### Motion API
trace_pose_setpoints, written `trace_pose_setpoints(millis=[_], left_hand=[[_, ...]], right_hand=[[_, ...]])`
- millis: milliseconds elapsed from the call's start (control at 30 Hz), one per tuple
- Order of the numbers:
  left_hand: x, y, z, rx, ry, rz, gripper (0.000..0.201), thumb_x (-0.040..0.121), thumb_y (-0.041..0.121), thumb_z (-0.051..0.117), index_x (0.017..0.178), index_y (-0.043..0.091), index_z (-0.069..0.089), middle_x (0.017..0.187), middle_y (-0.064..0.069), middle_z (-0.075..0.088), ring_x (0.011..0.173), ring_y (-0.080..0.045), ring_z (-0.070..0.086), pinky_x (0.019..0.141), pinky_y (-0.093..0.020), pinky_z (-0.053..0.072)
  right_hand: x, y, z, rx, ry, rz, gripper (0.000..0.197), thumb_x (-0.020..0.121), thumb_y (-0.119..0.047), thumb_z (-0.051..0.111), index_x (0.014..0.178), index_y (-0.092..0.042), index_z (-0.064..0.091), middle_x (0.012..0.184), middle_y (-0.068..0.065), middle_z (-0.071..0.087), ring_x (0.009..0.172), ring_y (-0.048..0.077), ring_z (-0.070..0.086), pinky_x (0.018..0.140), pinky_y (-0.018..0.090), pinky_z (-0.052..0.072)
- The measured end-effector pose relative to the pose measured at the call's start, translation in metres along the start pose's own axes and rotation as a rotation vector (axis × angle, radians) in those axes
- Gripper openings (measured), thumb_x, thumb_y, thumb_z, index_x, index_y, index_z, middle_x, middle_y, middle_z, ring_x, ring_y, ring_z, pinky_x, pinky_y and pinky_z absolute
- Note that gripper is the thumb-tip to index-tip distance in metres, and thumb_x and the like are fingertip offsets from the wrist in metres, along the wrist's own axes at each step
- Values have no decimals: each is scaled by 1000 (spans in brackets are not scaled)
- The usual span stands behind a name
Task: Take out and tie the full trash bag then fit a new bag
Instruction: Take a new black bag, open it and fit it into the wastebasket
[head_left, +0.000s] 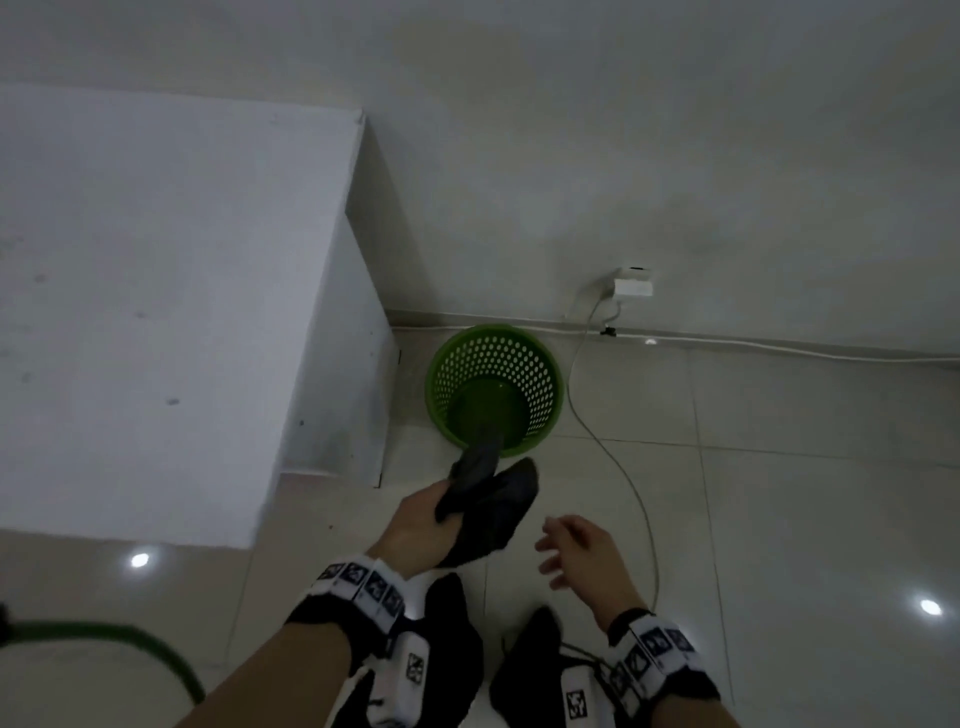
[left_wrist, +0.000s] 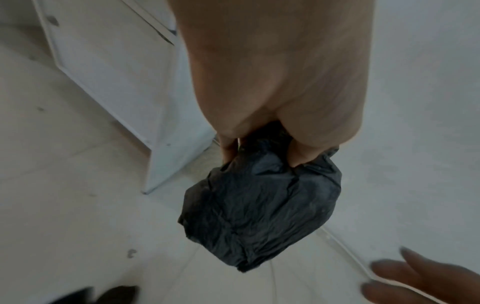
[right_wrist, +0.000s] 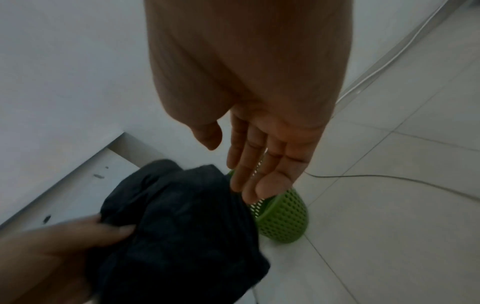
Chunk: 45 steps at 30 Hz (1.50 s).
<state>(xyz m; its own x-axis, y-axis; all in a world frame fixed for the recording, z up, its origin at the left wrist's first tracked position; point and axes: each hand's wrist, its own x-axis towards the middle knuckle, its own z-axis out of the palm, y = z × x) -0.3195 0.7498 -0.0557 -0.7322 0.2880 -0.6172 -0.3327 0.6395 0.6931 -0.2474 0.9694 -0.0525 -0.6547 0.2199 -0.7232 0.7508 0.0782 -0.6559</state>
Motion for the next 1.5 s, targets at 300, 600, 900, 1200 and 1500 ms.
trace_pose_setpoints(millis=[300,600,900,1200,1500], left_hand=[[165,7,66,-439,114,150,34,90,17,69,119,25,54,122,3,65,111,-8,63,89,-22,52],[274,-26,40,-948,585,160,71,78,59,72,137,24,54,126,2,67,112,-21,65,98,-42,52],[270,-11,41,-500,632,459,26,91,38,60,117,43,55,114,14,65,113,-13,59,101,-40,47],[255,-24,38,-267,532,729,40,91,45,51,125,30,65,136,10,61,134,-14,50,112,-42,40],[257,-1,36,-360,406,464,27,83,32,76,107,31,63,106,10,71,102,-6,67,89,-33,55]], right_hand=[[198,-14,20,194,-49,-339,23,94,-19,57,115,-24,67,110,0,74,104,19,70,90,48,58],[314,28,43,826,8,-185,26,99,-10,55,125,-15,56,123,17,66,103,39,70,81,44,60],[295,-11,27,476,-30,-493,41,87,-52,63,120,-26,62,123,2,66,109,19,66,91,44,58],[290,-59,14,526,-134,-721,29,100,-7,51,113,-24,70,114,7,73,112,28,67,96,46,55],[269,-30,26,325,-346,-830,44,87,-34,73,126,-18,63,121,1,71,117,17,64,101,36,52]])
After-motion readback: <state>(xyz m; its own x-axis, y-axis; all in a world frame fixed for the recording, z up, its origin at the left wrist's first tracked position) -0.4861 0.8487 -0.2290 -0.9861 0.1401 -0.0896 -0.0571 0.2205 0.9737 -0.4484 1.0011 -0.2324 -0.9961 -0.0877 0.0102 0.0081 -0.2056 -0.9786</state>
